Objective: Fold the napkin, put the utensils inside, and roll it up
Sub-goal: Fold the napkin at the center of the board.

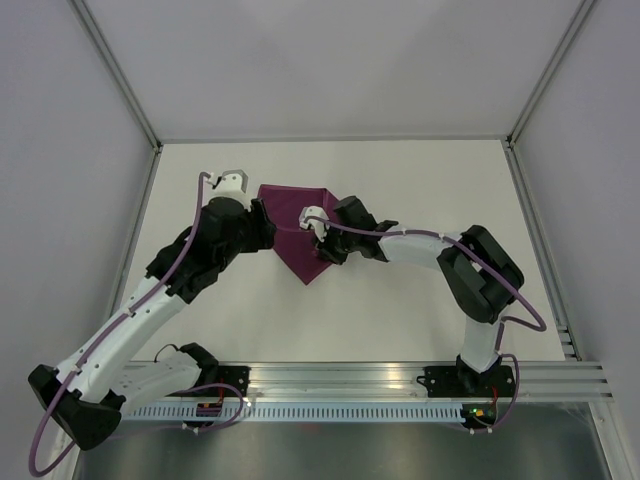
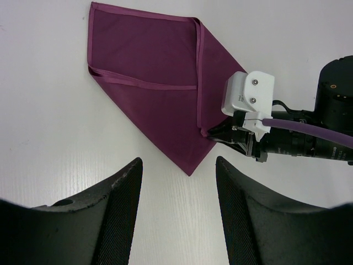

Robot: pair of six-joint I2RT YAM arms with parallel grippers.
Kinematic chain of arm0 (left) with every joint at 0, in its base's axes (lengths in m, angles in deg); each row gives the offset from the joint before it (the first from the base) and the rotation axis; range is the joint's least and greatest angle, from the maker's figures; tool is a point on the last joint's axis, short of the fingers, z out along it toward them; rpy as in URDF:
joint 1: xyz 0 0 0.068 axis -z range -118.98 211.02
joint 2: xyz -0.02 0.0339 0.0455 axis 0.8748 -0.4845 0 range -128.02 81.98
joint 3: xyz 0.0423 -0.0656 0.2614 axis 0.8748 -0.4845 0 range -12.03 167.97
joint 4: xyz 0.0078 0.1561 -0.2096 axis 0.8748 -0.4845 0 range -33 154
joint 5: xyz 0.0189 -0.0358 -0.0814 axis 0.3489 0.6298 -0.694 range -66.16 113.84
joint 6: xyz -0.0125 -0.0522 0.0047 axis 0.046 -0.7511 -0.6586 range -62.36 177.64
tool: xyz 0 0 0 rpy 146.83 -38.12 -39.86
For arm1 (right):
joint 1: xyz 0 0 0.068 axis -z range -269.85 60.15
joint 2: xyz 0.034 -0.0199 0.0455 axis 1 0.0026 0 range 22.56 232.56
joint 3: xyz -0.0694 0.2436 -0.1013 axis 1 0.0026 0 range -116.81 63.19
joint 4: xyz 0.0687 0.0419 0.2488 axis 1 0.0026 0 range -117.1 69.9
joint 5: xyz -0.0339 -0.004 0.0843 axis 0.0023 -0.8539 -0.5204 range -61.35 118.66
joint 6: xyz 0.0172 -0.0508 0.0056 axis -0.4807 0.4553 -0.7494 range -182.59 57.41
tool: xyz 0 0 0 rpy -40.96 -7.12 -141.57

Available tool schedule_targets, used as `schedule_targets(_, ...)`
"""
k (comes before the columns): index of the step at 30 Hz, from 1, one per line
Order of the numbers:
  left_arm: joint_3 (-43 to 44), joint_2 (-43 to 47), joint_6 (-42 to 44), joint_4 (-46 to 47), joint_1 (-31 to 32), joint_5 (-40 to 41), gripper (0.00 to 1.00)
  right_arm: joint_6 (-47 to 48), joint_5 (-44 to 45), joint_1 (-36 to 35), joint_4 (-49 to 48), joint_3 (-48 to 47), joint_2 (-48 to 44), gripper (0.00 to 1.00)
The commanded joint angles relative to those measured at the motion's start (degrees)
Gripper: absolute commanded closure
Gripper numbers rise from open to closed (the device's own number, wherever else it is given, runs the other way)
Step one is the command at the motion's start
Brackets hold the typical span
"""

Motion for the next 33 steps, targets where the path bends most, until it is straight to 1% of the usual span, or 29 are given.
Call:
schedule_targets(1, -0.2, 1.4, -1.9, 1.8, -0.1, -1.0, 0.39, -0.9, -3.3, -0.4, 0.3, -2.7, 1.1, 0.81)
schedule_targets(20, 0.9, 1.1, -1.3, 1.7, 0.0, -2.0, 0.39, -2.9, -7.6, -0.6, 4.4, -6.1, 4.1, 0.79)
schedule_targets(26, 1.3, 1.0, -1.3, 1.5, 0.0, -2.1, 0.39, -3.7, -8.0, -1.8, 5.2, -7.1, 5.1, 0.79)
schedule_targets(33, 1.4, 1.4, -1.0, 1.4, 0.0, -2.1, 0.39, -3.7, -8.5, -1.9, 6.4, -7.6, 4.6, 0.78)
